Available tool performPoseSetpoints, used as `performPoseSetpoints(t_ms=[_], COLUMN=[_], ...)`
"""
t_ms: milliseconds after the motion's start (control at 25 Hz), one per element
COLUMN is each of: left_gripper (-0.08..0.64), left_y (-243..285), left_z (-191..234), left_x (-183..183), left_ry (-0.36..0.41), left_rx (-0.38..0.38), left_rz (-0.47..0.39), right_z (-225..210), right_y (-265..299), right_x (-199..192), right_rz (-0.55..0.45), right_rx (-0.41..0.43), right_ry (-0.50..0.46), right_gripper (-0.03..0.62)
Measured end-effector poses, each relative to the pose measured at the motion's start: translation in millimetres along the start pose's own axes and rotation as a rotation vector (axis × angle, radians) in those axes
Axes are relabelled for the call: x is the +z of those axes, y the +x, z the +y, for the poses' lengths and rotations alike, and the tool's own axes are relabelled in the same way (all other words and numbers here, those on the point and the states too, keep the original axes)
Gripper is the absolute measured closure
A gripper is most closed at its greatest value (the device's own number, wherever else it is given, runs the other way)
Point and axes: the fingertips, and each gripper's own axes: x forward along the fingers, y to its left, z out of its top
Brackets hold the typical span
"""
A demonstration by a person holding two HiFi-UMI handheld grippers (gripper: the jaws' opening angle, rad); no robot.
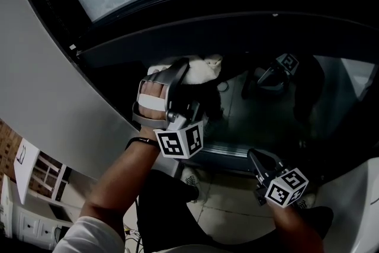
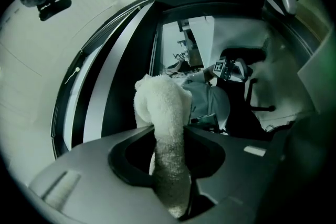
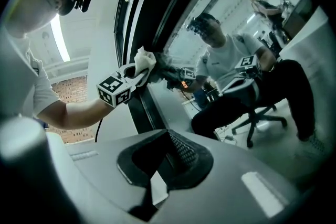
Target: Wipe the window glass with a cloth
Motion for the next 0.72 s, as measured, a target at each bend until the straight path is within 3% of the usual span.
performPoseSetpoints(t_ms=[320,720], left_gripper=[0.434,0.434], left_y=[1.2,-2.3], left_z=[-5.0,-14.1], left_x=[-2.9,-5.7], left_ry=[-0.138,-0.129], left_rx=[0.03,0.053], left_rz=[-0.018,-0.014], right_z=[-6.2,-9.6], right_y=[3.5,-0.2], right_x=[-6.0,-7.6], right_rz=[0.03,0.034], right_rx=[-0.027,-0.037], right_ry=[0.027,0.044], right_gripper=[0.591,0.591])
